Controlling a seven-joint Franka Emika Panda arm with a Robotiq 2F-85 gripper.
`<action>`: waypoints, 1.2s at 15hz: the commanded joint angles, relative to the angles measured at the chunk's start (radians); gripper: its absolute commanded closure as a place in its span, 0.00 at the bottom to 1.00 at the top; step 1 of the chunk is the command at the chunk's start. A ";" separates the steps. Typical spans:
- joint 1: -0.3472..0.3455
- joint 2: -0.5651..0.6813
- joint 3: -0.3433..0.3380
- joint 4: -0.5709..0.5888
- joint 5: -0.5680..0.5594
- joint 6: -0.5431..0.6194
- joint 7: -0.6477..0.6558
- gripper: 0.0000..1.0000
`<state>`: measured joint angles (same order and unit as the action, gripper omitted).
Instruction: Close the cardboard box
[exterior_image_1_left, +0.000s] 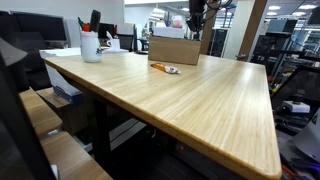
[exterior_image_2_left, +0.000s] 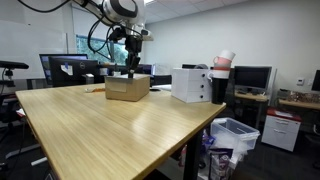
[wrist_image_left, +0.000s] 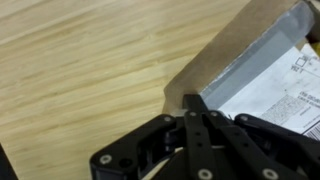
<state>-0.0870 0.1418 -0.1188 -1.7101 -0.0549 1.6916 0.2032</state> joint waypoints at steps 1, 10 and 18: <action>0.001 0.012 0.016 0.008 0.067 -0.115 -0.004 0.99; 0.013 0.020 0.040 0.022 0.192 -0.251 0.031 0.98; 0.015 0.032 0.040 0.020 0.275 -0.290 0.048 0.98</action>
<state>-0.0732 0.1544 -0.0828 -1.6906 0.1764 1.4226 0.2309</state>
